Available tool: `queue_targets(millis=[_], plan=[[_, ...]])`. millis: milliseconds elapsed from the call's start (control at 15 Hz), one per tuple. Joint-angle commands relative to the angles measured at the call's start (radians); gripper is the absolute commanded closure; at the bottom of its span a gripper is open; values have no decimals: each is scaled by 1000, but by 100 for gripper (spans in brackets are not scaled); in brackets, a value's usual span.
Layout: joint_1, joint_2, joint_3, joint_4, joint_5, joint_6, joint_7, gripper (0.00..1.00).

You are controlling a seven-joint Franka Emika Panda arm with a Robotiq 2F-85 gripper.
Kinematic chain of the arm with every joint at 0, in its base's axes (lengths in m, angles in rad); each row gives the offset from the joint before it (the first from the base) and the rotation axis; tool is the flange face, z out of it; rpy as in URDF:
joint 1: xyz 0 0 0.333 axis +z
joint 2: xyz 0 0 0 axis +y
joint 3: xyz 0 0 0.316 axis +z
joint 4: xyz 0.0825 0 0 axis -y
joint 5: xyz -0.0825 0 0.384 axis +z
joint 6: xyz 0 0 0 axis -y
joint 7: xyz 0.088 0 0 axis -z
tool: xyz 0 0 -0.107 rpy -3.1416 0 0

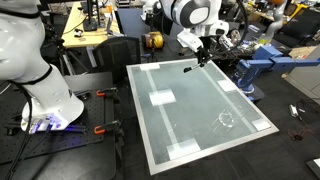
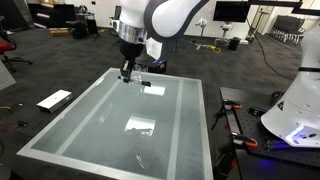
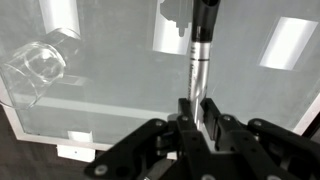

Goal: Move the black marker to the left

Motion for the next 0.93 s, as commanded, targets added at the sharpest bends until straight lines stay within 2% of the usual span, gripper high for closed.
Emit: queue_targets(millis=[0, 333, 533, 867], plan=[[-5, 6, 2, 4, 13, 41, 28, 95], [19, 78, -7, 88, 95, 170, 206, 95], [62, 130, -34, 165, 83, 109, 318, 95], [68, 250, 27, 319, 173, -28, 348, 95]])
